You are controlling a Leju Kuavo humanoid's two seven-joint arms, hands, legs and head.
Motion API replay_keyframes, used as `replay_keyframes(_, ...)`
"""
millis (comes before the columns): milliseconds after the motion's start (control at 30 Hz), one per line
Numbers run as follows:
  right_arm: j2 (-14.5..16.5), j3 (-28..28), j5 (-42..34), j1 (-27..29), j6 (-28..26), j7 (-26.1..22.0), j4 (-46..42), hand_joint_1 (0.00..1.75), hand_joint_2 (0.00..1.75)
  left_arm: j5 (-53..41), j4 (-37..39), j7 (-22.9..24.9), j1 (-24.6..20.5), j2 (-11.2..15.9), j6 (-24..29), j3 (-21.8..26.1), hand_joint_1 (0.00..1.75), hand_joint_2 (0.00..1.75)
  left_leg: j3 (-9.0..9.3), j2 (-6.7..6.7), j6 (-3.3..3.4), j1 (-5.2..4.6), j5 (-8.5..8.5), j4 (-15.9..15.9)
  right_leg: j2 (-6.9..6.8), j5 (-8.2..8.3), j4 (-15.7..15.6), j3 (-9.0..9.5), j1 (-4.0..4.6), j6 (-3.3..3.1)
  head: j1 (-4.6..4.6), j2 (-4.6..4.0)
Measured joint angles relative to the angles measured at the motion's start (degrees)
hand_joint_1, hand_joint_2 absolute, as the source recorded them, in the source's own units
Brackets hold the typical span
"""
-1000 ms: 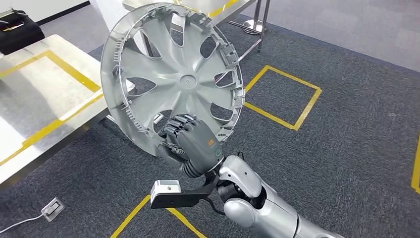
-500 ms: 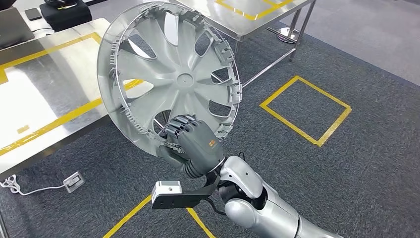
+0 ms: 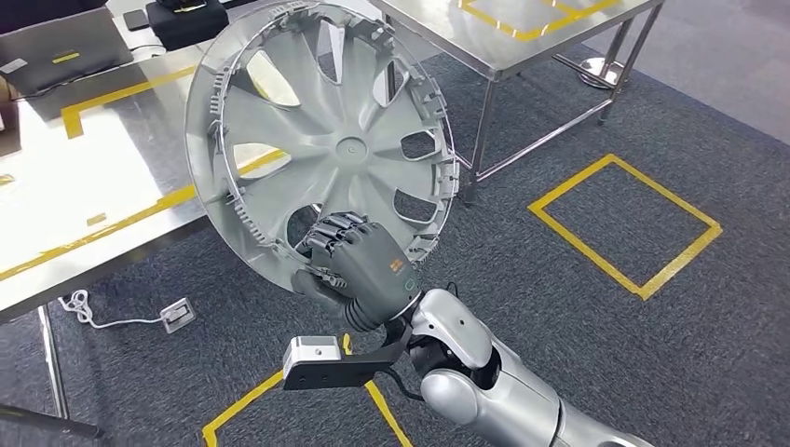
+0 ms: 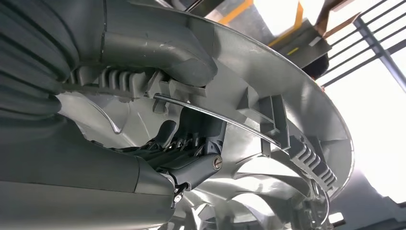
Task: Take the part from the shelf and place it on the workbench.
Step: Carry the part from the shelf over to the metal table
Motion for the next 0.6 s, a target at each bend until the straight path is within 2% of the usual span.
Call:
replay_keyframes(33,0.0,0.0,0.0,0.0,0.0,0.0,0.0,1.75,1.75,0.0,0.0,0.4,0.0,0.0,0.1,0.0,0.00,1.75,-1.08,0.17,-0.13,0.04,-0.94,2.7,-0.67,-0.02,0.0,-0.04,0.06,-0.02,-0.01,0.00)
replay_keyframes(67,0.0,0.0,-0.1,0.0,0.0,0.0,0.0,1.75,1.75,-0.1,0.0,0.9,0.1,0.0,0.2,0.0,0.00,1.75,-1.17,0.29,-0.20,0.04,-0.80,3.4,-1.33,-0.04,0.1,-0.06,0.08,-0.01,-0.01,0.00)
replay_keyframes(100,0.0,0.0,-0.2,0.0,0.0,0.0,0.1,1.75,1.75,-0.1,0.0,1.3,0.1,0.1,0.4,0.0,0.00,1.75,-0.07,0.49,-0.21,0.04,0.38,1.7,-1.97,-0.08,0.1,-0.05,0.08,0.05,-0.01,0.00)
replay_keyframes(133,0.1,0.0,-0.2,-0.1,0.0,0.0,0.2,1.75,1.75,-0.2,0.0,1.6,0.1,0.1,0.4,0.0,0.00,1.75,2.00,1.04,-0.16,0.03,2.13,-1.8,-2.60,-0.16,0.2,-0.01,0.09,0.17,-0.02,0.00)
replay_keyframes(200,0.1,0.0,-0.3,-0.3,0.0,-0.1,0.3,1.75,1.75,-0.3,0.0,2.1,0.0,0.2,0.5,0.0,0.00,1.75,6.03,3.08,0.47,-0.19,4.49,-9.2,-3.69,-0.46,0.6,-0.02,0.33,0.65,0.02,0.00)
replay_keyframes(233,0.2,0.0,-0.4,-0.6,0.1,-0.1,0.5,1.75,1.75,-0.3,0.0,2.2,0.0,0.2,0.5,0.0,0.00,1.75,7.05,3.70,0.93,-0.31,4.91,-11.1,-4.11,-0.58,0.7,-0.03,0.49,0.94,0.08,0.00)
replay_keyframes(267,0.2,0.0,-0.5,-0.8,0.1,-0.3,0.6,1.75,1.75,-0.3,0.0,2.3,0.0,0.2,0.5,0.0,0.00,1.75,7.29,3.86,1.43,-0.43,4.88,-11.8,-4.51,-0.65,0.8,-0.02,0.65,1.23,0.13,0.00)
replay_keyframes(333,0.2,0.1,-0.8,-1.1,0.1,-0.6,0.8,1.75,1.75,-0.3,0.0,2.4,0.1,0.2,0.5,0.0,0.00,1.75,7.17,2.73,2.28,-0.40,5.21,-11.9,-5.12,-0.74,0.8,0.12,0.64,1.86,0.18,0.00)
replay_keyframes(367,0.2,0.1,-0.9,-1.3,0.1,-0.7,0.9,1.75,1.75,-0.4,0.0,2.4,0.2,0.2,0.5,0.0,0.00,1.75,7.17,2.25,2.66,-0.29,5.38,-12.0,-4.57,-1.13,1.2,0.05,0.51,2.24,0.19,0.00)
replay_keyframes(400,0.3,0.1,-1.0,-1.4,0.1,-0.8,1.0,1.75,1.75,-0.4,0.0,2.4,0.1,0.2,0.5,0.0,0.00,1.75,7.17,1.76,3.03,-0.16,5.57,-12.2,-3.47,-2.07,2.5,-0.43,0.35,2.61,0.23,0.00)
replay_keyframes(467,0.2,0.2,-1.0,-1.5,0.0,-0.8,1.2,1.75,1.75,-0.4,0.0,2.4,0.0,0.3,0.5,0.0,0.00,1.75,7.00,0.70,3.51,0.01,5.82,-12.3,-0.60,-5.47,8.5,-3.16,0.06,3.17,0.37,0.00)
replay_keyframes(500,0.2,0.2,-1.0,-1.5,0.0,-0.8,1.4,1.75,1.75,-0.3,0.0,2.4,-0.1,0.3,0.5,0.0,0.00,1.75,6.85,0.10,3.63,0.02,5.88,-12.3,0.13,-7.19,12.4,-5.07,0.00,3.32,0.42,0.00)
replay_keyframes(533,0.2,0.2,-1.0,-1.5,0.0,-0.8,1.6,1.75,1.75,-0.3,0.0,2.5,-0.1,0.2,0.5,0.0,0.00,1.75,6.74,-0.54,3.66,0.01,5.91,-12.2,0.43,-8.19,15.5,-6.62,-0.03,3.41,0.43,0.00)
replay_keyframes(567,0.2,0.3,-1.0,-1.5,0.0,-0.8,1.8,1.75,1.75,-0.2,0.0,2.5,0.0,0.2,0.5,0.0,0.00,1.75,6.67,-1.19,3.65,0.00,5.94,-12.2,0.53,-8.08,16.7,-7.32,-0.06,3.42,0.44,0.00)
replay_keyframes(600,0.2,0.4,-1.0,-1.5,0.0,-0.8,2.0,1.75,1.75,-0.1,0.0,2.6,0.0,0.2,0.5,0.0,0.00,1.75,6.66,-1.83,3.60,0.02,5.96,-12.1,0.61,-6.87,15.7,-6.91,-0.09,3.34,0.44,0.00)
